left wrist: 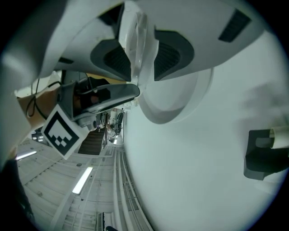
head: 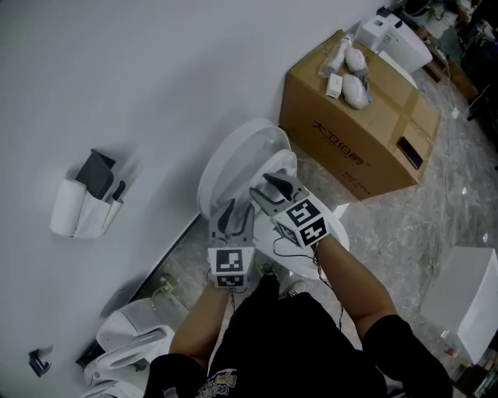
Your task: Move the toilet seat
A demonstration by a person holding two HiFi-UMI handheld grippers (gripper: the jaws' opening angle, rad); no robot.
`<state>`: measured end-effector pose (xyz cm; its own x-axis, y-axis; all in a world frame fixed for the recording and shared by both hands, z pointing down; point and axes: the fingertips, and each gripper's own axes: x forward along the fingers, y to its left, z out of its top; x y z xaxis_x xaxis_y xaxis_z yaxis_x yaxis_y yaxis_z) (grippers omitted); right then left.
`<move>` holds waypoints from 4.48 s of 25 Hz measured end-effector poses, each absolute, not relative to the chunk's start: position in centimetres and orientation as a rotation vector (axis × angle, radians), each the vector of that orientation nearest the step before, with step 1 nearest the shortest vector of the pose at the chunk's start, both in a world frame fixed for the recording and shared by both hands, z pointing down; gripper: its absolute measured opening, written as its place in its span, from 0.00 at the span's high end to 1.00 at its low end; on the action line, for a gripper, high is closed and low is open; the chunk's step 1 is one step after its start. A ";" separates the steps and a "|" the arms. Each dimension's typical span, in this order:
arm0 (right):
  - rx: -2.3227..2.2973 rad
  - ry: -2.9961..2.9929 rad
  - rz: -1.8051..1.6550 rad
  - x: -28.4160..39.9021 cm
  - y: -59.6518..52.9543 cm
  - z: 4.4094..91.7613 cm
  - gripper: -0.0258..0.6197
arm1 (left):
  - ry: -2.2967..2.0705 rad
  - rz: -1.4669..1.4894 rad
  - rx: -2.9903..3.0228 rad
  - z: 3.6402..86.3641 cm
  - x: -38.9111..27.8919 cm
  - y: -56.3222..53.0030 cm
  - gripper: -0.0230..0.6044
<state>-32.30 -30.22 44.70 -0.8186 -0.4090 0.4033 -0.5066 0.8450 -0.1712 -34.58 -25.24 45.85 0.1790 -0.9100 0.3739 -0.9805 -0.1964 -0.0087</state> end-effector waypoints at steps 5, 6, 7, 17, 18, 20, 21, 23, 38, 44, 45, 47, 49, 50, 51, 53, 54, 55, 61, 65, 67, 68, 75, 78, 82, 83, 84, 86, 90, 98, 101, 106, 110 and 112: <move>0.681 -2.674 0.386 -33.1 -30.8 44.9 0.67 | -1.817 0.438 2.228 45.9 -35.2 -25.2 0.71; 0.679 -2.673 0.386 -33.1 -30.8 45.1 0.67 | -1.814 0.437 2.230 45.9 -35.3 -25.2 0.71; 0.678 -2.672 0.386 -33.1 -30.8 45.2 0.67 | -1.812 0.437 2.233 45.9 -35.5 -25.2 0.71; 0.683 -2.673 0.379 -33.0 -30.7 45.2 0.68 | -1.812 0.402 2.242 45.2 -36.0 -25.0 0.72; 0.685 -2.668 0.377 -32.8 -30.7 45.2 0.68 | -1.815 0.402 2.242 45.1 -36.0 -24.9 0.72; 0.695 -2.659 0.365 -32.4 -30.7 45.0 0.72 | -1.824 0.401 2.242 44.7 -35.9 -24.8 0.73; 0.701 -2.660 0.356 -32.2 -30.7 44.8 0.80 | -1.831 0.400 2.241 44.4 -35.9 -24.7 0.74; 0.715 -2.672 0.338 -31.6 -30.7 44.1 0.91 | -1.843 0.396 2.237 43.8 -35.6 -24.4 0.75; 0.513 -2.869 0.304 -24.1 -25.1 36.4 0.95 | -2.094 0.326 2.049 38.3 -29.8 -18.6 0.94; 0.398 -2.921 0.300 -18.5 -21.1 34.2 0.95 | -2.176 0.328 1.986 36.6 -24.0 -14.0 0.94; 0.382 -2.930 0.304 -17.7 -20.4 33.9 0.95 | -2.195 0.330 1.974 36.5 -23.1 -13.0 0.94; 0.337 -2.954 0.314 -16.3 -18.7 33.3 0.95 | -2.217 0.315 1.936 36.0 -21.5 -11.0 0.94; 0.285 -2.970 0.312 -15.1 -16.8 32.9 0.95 | -2.236 0.285 1.895 35.4 -20.3 -9.1 0.94; 0.264 -2.971 0.305 -14.6 -15.9 32.9 0.95 | -2.247 0.273 1.879 35.1 -19.7 -8.2 0.94; 0.247 -2.968 0.298 -14.1 -15.0 33.0 0.95 | -2.257 0.267 1.865 35.0 -19.3 -7.3 0.94; 0.214 -2.957 0.294 -13.5 -13.3 33.2 0.95 | -2.276 0.266 1.842 34.7 -18.5 -5.6 0.94; 0.195 -2.951 0.297 -13.4 -12.4 33.4 0.95 | -2.285 0.267 1.831 34.6 -18.3 -4.6 0.94; 0.174 -2.946 0.298 -13.2 -11.5 33.5 0.95 | -2.296 0.266 1.817 34.5 -18.1 -3.7 0.94; 0.064 -2.924 0.314 -13.1 -6.2 33.9 0.95 | -2.363 0.260 1.713 34.4 -18.0 2.6 0.94; 0.027 -2.913 0.320 -13.7 -2.2 34.2 0.95 | -2.387 0.257 1.687 34.4 -18.3 7.0 0.94; 0.025 -2.911 0.316 -13.7 0.0 34.1 0.95 | -2.381 0.250 1.686 34.5 -18.0 9.1 0.94; 0.030 -2.910 0.313 -13.6 1.0 34.0 0.95 | -2.378 0.246 1.690 34.5 -17.9 10.2 0.94; 0.134 -2.917 0.304 -11.3 8.8 33.3 0.95 | -2.337 0.229 1.790 34.1 -16.1 17.5 0.94; 0.203 -2.917 0.303 -9.5 11.9 33.3 0.95 | -2.300 0.230 1.850 34.2 -14.7 20.3 0.94; 0.304 -2.897 0.308 -6.2 15.3 33.9 0.95 | -2.226 0.230 1.930 34.8 -12.2 23.0 0.94; 0.329 -2.887 0.310 -5.3 16.1 34.1 0.95 | -2.200 0.227 1.947 35.0 -11.5 23.6 0.94; 0.352 -2.877 0.310 -4.4 16.8 34.3 0.95 | -2.173 0.222 1.961 35.2 -10.7 24.1 0.94; 0.394 -2.860 0.299 -2.7 18.0 34.3 0.95 | -2.125 0.203 1.989 35.3 -9.3 24.8 0.94; 0.476 -2.840 0.266 0.8 18.8 33.6 0.95 | -2.063 0.161 2.052 34.8 -6.3 25.2 0.94; 0.543 -2.849 0.202 6.1 19.1 31.3 0.95 | -2.040 0.124 2.106 33.3 -1.5 25.2 0.94; 0.528 -2.866 0.188 8.5 19.4 30.9 0.95 | -2.054 0.127 2.099 33.2 0.9 25.3 0.94; 0.488 -2.902 0.203 12.7 19.8 30.3 0.95 | -2.068 0.184 2.090 32.9 5.9 25.7 0.94; 0.444 -2.933 0.229 15.8 20.5 30.1 0.95 | -2.081 0.234 2.078 33.0 9.8 26.7 0.94; 0.420 -2.947 0.234 17.0 20.8 29.9 0.95 | -2.101 0.246 2.064 32.9 11.1 27.1 0.94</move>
<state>16.99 20.79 29.92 -0.9485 -0.2641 0.1749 -0.2884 0.9484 -0.1320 11.07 27.10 32.91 -0.0157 -0.9689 0.2471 -0.9997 0.0193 0.0122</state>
